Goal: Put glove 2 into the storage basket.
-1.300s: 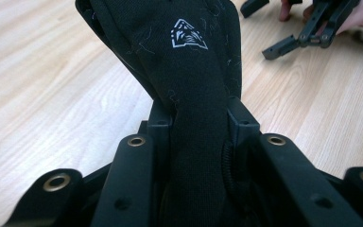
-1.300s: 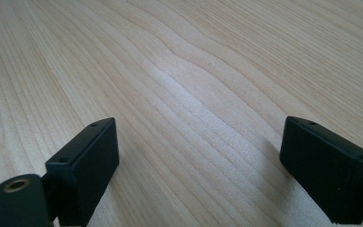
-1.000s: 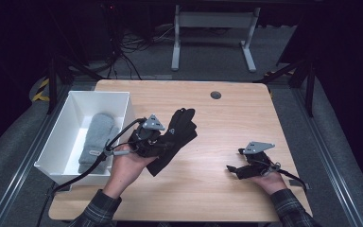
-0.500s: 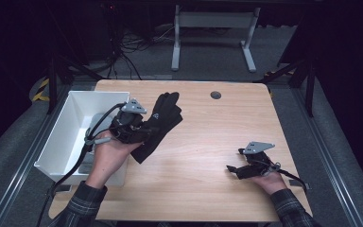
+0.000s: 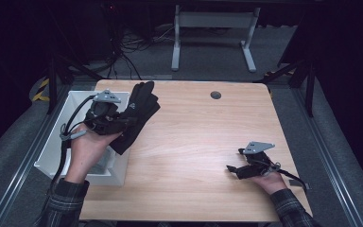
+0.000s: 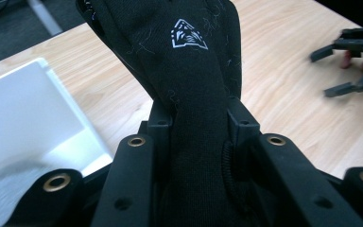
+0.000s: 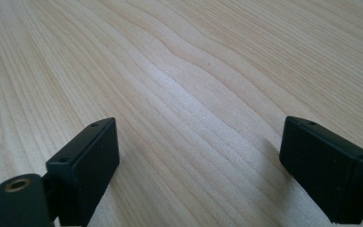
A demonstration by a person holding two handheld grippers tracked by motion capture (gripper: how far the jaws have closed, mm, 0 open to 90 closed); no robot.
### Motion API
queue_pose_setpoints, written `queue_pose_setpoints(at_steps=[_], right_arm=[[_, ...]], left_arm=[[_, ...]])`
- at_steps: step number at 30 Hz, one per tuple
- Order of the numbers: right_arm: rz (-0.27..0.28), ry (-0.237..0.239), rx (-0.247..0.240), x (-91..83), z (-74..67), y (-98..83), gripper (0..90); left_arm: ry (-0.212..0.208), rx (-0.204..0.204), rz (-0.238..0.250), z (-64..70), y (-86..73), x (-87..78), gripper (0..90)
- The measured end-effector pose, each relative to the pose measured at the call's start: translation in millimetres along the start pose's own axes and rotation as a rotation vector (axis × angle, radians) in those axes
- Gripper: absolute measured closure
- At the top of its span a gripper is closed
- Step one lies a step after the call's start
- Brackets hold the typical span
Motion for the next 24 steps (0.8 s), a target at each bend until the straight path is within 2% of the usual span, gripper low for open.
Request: queue_pose_setpoints(at_steps=[14, 16, 18, 19, 24], right_arm=[[0.001, -0.001, 0.002, 0.2, 0.0, 0.2, 13.2], [0.001, -0.002, 0.003, 0.1, 0.0, 0.2, 13.3], [0.002, -0.002, 0.002, 0.2, 0.1, 0.3, 13.4], [0.002, -0.002, 0.002, 0.2, 0.1, 0.3, 13.4], [0.003, -0.003, 0.003, 0.2, 0.1, 0.3, 13.4]], left_arm=[[0.115, -0.093, 0.022, -49.5, -24.8, -29.1, 70.2], [0.123, -0.098, 0.022, -53.1, -27.5, -29.9, 70.2], [0.146, -0.122, 0.006, -64.2, -39.6, -30.1, 70.2], [0.146, -0.122, 0.006, -64.2, -39.6, -30.1, 70.2], [0.18, -0.149, -0.035, -78.3, -59.8, -22.9, 70.0]])
Point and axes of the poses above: each handheld gripper's, and its own axes: x roughly forward along the jaws, y roughly out of its top, z roughly to its right, the point moved 8 cm from there along x, roughly forward along the jaws, and after that the axes turned 13 degrees about z, right-handed, at the moved point
